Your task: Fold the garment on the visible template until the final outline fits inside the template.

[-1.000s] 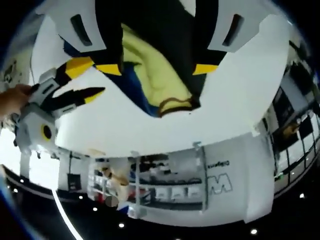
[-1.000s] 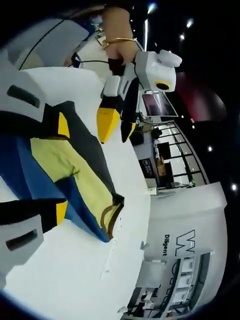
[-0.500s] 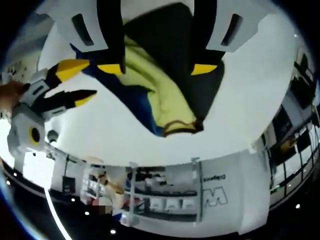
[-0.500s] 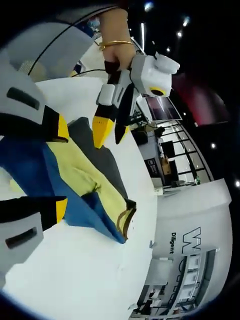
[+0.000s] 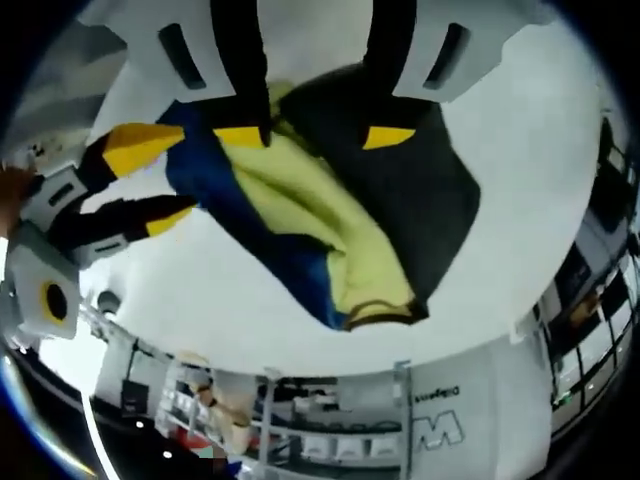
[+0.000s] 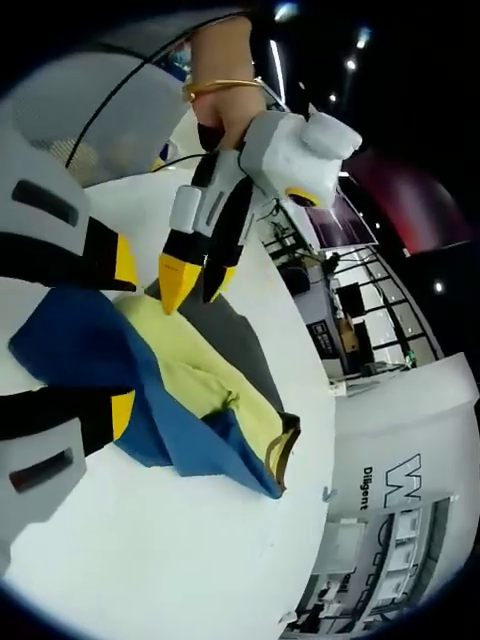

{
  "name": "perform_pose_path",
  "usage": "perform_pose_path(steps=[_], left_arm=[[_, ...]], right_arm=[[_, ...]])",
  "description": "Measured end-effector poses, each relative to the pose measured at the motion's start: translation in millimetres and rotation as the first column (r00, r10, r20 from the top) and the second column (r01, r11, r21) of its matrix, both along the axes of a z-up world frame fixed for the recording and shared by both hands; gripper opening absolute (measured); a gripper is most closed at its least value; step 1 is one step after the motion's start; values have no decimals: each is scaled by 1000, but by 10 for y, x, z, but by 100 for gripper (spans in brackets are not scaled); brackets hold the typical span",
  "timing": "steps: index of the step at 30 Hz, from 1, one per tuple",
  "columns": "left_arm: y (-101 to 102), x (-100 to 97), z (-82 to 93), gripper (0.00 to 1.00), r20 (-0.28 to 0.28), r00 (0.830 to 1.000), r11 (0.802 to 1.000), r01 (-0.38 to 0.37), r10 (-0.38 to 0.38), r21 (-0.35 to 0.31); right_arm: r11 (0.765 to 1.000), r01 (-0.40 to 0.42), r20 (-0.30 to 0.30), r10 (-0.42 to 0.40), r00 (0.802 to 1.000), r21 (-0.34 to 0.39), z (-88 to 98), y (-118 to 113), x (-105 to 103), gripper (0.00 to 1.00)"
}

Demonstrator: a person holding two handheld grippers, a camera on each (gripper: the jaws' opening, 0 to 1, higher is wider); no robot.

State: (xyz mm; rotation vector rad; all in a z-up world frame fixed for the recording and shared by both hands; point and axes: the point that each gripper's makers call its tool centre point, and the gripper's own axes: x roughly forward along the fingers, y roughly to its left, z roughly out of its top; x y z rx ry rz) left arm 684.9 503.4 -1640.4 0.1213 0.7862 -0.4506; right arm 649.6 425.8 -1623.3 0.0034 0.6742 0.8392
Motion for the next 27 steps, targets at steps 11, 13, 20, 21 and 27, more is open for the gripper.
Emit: perform_pose_path(steps=[11, 13, 20, 21, 27], left_arm=[[9, -49, -25, 28, -12, 1000, 1000, -9, 9, 5], [18, -108, 5, 26, -14, 1000, 1000, -16, 16, -2], [-16, -120, -81, 26, -20, 1000, 999, 24, -23, 32], [-52, -115, -89, 25, -6, 999, 999, 48, -48, 23], [-6, -119, -223, 23, -29, 998, 996, 59, -58, 68]], right_arm=[[1000, 2, -32, -2, 999, 15, -34, 31, -155, 31], [1000, 4, -39, -3, 999, 17, -48, 33, -184, 30], [999, -34, -114, 31, 993, -28, -262, 26, -350, 26], [999, -36, -122, 33, 992, -23, -267, 29, -363, 26], [999, -44, -148, 41, 988, -18, -370, 74, -390, 23]])
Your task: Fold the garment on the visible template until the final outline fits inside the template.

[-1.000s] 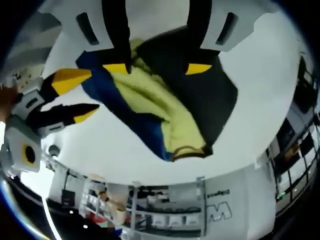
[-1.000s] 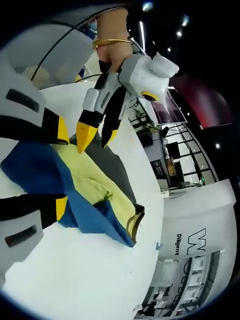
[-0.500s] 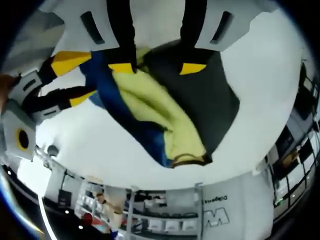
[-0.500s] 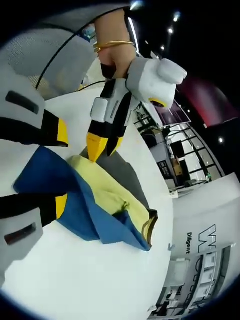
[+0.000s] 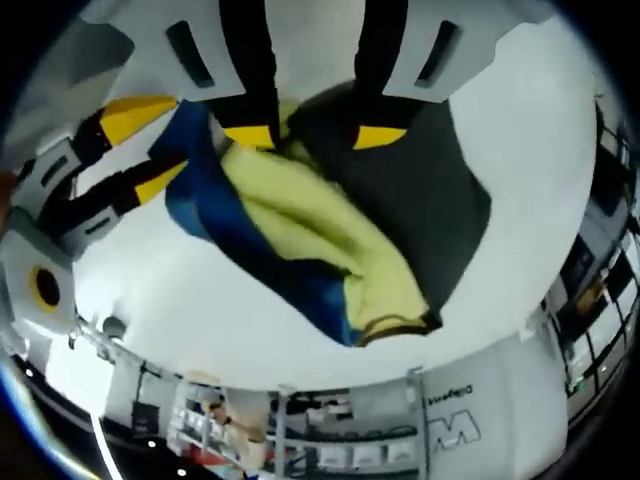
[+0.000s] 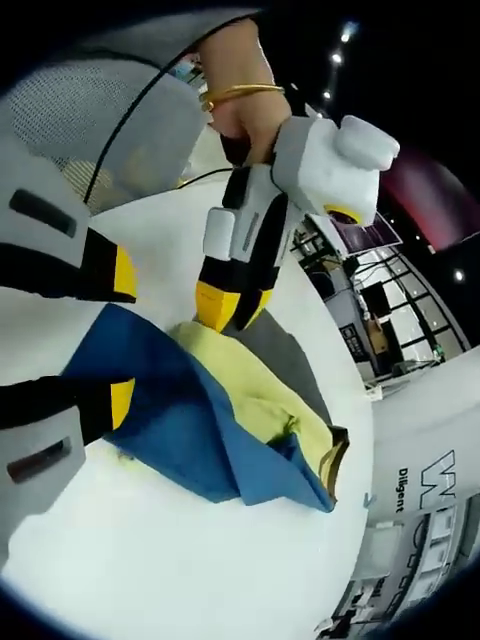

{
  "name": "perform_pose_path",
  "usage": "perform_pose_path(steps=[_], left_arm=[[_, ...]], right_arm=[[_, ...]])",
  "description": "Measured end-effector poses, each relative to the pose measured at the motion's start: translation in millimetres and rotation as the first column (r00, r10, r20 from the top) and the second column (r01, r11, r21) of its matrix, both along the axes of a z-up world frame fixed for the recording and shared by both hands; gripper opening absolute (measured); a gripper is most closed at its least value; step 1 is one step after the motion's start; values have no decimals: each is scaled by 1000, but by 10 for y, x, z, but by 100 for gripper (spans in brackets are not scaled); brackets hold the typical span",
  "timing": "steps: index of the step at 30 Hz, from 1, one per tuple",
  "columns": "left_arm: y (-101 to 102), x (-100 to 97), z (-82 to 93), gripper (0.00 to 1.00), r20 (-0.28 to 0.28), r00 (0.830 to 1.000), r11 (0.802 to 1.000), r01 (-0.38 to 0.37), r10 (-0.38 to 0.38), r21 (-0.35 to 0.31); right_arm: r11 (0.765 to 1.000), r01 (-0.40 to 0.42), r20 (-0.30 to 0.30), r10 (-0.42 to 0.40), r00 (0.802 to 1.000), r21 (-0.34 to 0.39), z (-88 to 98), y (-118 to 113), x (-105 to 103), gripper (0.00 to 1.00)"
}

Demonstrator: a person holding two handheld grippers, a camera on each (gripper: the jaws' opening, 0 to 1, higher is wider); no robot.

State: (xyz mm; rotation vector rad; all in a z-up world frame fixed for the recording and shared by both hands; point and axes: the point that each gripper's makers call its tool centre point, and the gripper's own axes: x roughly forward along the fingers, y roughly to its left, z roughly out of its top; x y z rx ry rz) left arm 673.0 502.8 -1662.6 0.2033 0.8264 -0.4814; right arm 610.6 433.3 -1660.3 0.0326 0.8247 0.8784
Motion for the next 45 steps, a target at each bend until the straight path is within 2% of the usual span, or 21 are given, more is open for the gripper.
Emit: perform_pose_path(steps=[6, 7, 11, 15, 17, 20, 22, 26, 31, 33, 35, 37, 38, 40, 44, 45], left_arm=[[26, -6, -81, 19, -5, 1000, 1000, -14, 14, 18], [16, -6, -51, 19, -5, 1000, 1000, -17, 17, 18], [34, -4, -81, 17, -6, 999, 999, -50, 50, -16], [71, -1, -102, 13, -2, 998, 998, -58, 58, -17], [76, -7, -92, 8, 0, 998, 997, -69, 69, -21], [109, 6, -92, 0, 6, 997, 996, -82, 82, -34], [115, 16, -100, 0, 9, 996, 995, -87, 87, -55], [148, 19, -66, 0, 3, 996, 993, -89, 89, -75], [155, 37, 114, 0, 12, 992, 984, -122, 124, -128], [185, 43, 117, 0, 17, 991, 983, -127, 130, -134], [205, 54, 110, 0, 20, 991, 982, -132, 136, -135], [202, 58, 106, 0, 9, 989, 978, -143, 146, -154], [215, 59, 112, 0, 5, 988, 975, -151, 154, -163], [218, 59, 124, 0, 8, 988, 975, -151, 154, -165], [230, 53, 137, 0, -3, 985, 967, -173, 175, -187], [252, 50, 126, 0, -7, 983, 965, -182, 184, -189]], right_arm=[[1000, 13, -20, -13, 1000, -14, -62, 66, 66, 20], [999, 21, -18, -22, 1000, -25, -58, 68, 87, 18], [999, 38, -21, -38, 999, -29, -76, 102, 132, 14], [998, 40, -37, -41, 998, -38, -115, 97, 121, 0], [998, 55, -60, -57, 997, -33, -133, 77, 105, 0], [998, 49, -53, -51, 997, -43, -141, 33, 103, 0], [997, 31, -39, -34, 999, -69, -152, -35, 88, 0], [997, 60, -45, -62, 997, -53, -117, -172, 96, 0], [996, 72, -27, -73, 997, -47, -52, -242, 143, 0], [998, 56, -33, -56, 998, -17, -3, -165, 132, 0], [999, 40, -35, -41, 999, -20, 29, -81, 102, 1], [999, 14, 3, -14, 1000, -40, 32, -12, 102, 9], [999, 14, -2, -14, 1000, -43, 25, 14, 96, 13], [999, 18, -19, -19, 1000, -44, 17, 57, 82, 14], [997, 72, -114, -70, 991, 10, -11, 171, 84, 10], [995, 90, -112, -85, 990, 35, 9, 196, 124, 8]])
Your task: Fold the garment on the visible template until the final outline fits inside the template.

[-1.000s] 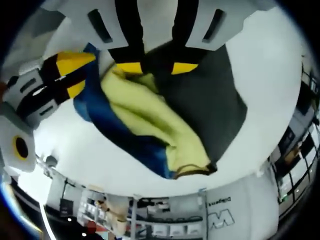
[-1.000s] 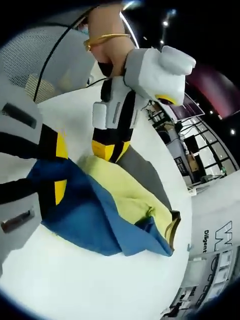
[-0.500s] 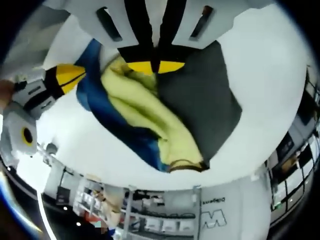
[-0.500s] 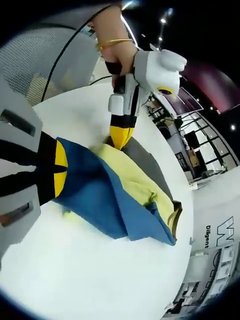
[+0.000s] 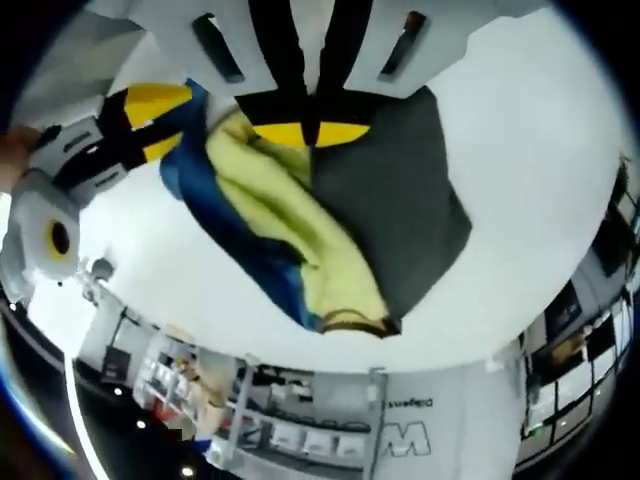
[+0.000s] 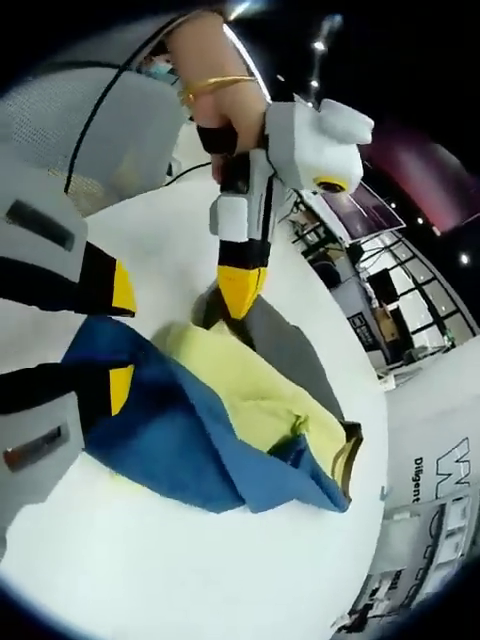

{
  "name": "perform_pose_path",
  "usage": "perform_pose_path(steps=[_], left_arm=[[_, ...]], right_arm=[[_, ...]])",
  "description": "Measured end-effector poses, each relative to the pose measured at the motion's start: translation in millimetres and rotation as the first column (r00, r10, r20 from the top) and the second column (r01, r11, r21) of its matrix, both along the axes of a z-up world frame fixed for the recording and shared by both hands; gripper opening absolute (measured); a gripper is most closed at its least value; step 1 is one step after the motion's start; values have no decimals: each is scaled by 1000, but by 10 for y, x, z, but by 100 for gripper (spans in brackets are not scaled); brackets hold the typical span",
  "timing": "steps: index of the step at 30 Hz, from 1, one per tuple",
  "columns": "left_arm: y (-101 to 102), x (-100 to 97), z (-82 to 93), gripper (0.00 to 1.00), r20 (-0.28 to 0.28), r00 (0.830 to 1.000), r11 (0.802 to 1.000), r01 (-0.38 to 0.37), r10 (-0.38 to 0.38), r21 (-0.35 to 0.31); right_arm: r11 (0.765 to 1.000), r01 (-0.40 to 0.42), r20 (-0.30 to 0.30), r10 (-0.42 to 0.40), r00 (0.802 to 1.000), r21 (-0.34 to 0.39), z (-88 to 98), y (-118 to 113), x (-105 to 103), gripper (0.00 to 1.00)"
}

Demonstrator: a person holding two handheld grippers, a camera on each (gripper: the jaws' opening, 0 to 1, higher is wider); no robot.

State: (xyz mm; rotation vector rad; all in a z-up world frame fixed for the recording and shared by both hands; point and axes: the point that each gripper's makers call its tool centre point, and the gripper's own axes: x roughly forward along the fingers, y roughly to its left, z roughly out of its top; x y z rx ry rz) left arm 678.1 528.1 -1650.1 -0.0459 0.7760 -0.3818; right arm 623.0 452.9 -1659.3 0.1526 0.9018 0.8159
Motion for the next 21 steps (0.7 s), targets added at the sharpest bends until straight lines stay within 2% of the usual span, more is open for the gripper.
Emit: perform_pose_path(steps=[3, 7, 11, 13, 17, 21], left_arm=[[9, 4, -17, 0, -7, 1000, 1000, -12, 12, -12], [7, 4, -34, 0, -11, 1000, 1000, -12, 12, -13], [-5, 8, -20, 0, -4, 1000, 1000, -15, 15, -20], [-36, 4, 0, 0, -5, 1000, 998, -27, 27, -65], [-9, -6, 13, 0, 4, 1000, 998, -26, 26, -59], [43, -10, 67, 0, 9, 999, 997, -36, 37, -65]], right_arm=[[999, 28, 10, -28, 1000, -20, -37, -36, 55, 0], [996, 85, -1, -85, 996, -2, -96, -113, 156, 0], [997, 73, 13, -73, 997, -3, -49, -166, 140, 0], [997, 80, 21, -80, 997, 4, -19, -205, 128, 0], [993, 114, 59, -115, 992, 13, 61, -326, 140, 0], [991, 135, 66, -136, 989, 21, 152, -443, 118, 0]])
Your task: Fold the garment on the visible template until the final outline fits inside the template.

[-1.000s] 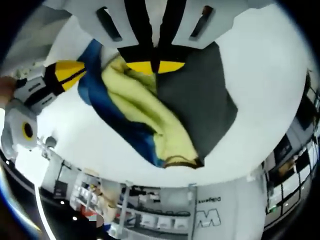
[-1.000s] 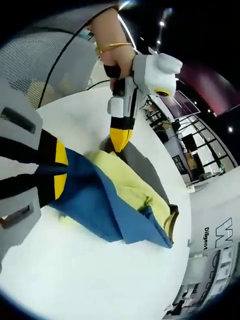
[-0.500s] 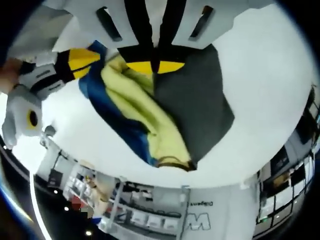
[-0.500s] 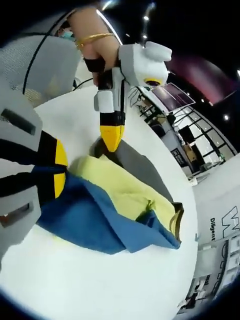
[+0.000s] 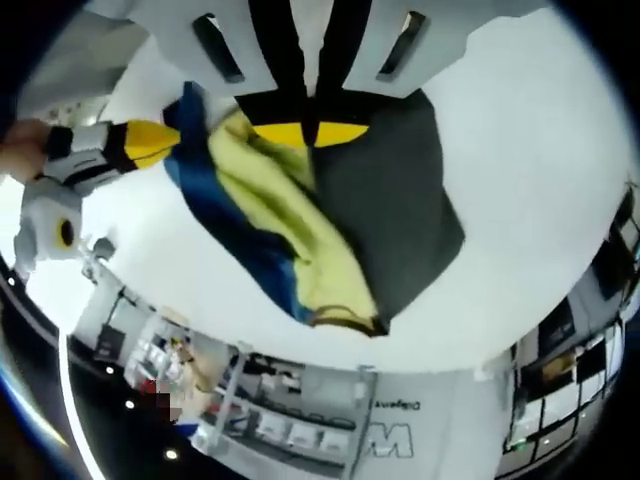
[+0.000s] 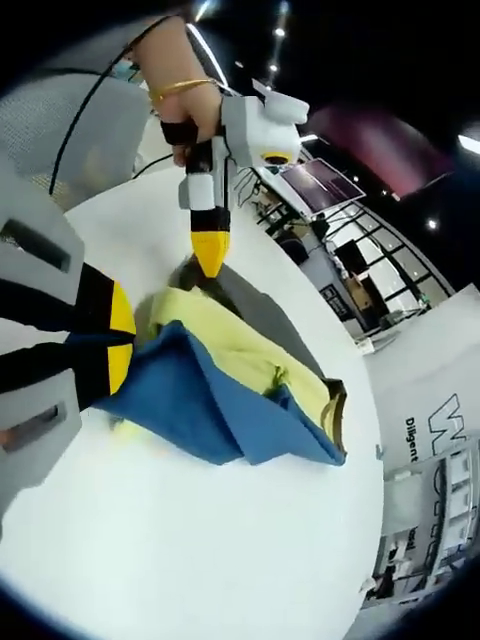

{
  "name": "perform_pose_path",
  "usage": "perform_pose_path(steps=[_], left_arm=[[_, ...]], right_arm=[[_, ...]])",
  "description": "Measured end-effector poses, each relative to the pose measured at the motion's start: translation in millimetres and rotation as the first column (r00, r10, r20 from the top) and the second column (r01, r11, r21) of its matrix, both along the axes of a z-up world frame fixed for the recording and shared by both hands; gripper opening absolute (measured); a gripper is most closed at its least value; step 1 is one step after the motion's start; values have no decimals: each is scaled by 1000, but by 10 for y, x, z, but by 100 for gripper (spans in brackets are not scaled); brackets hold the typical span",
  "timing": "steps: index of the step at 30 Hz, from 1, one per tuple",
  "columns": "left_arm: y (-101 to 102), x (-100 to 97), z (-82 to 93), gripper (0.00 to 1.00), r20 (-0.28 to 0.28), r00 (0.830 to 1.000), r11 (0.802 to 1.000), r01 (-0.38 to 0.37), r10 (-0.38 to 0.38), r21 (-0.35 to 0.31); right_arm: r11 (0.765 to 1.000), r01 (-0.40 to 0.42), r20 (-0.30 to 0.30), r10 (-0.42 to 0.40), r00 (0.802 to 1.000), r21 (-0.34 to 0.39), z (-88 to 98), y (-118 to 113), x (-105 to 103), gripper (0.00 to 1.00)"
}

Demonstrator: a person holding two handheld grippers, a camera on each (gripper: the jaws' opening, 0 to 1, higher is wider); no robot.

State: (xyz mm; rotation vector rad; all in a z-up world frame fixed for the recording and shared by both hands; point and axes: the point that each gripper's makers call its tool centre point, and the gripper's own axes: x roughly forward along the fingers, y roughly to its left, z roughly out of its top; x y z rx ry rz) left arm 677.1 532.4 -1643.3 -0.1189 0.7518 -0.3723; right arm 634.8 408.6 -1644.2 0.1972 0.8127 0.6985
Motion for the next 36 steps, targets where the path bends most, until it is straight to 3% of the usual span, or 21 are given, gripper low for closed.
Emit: perform_pose_path(steps=[5, 6, 8, 10, 12, 17, 23, 25, 32, 36], left_arm=[[22, 5, 283, 0, 41, 999, 999, -12, 14, -35], [36, 8, 292, 0, 44, 999, 999, -13, 14, -36], [81, 19, 357, 0, 55, 998, 999, -19, 21, -37], [134, 19, 390, 0, 56, 998, 999, -32, 34, -38], [226, 8, 426, 0, 60, 997, 998, -51, 53, -37], [374, -16, 513, 0, 57, 994, 995, -88, 90, -50], [490, -34, 670, 0, 88, 995, 998, -58, 55, 25], [574, -16, 737, 0, 111, 994, 996, -25, 15, 82], [952, 71, 722, 0, 115, 993, 986, -40, 21, 163], [1156, 103, 713, 0, 117, 993, 980, -50, 27, 195]], right_arm=[[1000, -1, 31, 1, 1000, -4, 84, -106, 7, 0], [997, -16, 97, 24, 995, -81, 86, -201, 55, 0], [990, -20, 126, 37, 991, -137, 85, -272, 78, 0], [993, -1, 129, 16, 991, -121, 120, -311, 89, 0], [988, 11, 160, 14, 987, -157, 196, -432, 134, 0], [976, 126, 222, -85, 971, -177, 391, -785, 340, 0], [959, 205, 253, -153, 955, -195, 464, -1183, 545, 0], [946, 249, 270, -189, 944, -208, 494, -1412, 671, 0], [922, 307, 311, -228, 923, -236, 597, -1790, 975, 0], [919, 309, 326, -223, 919, -244, 629, -1897, 1130, 0]])
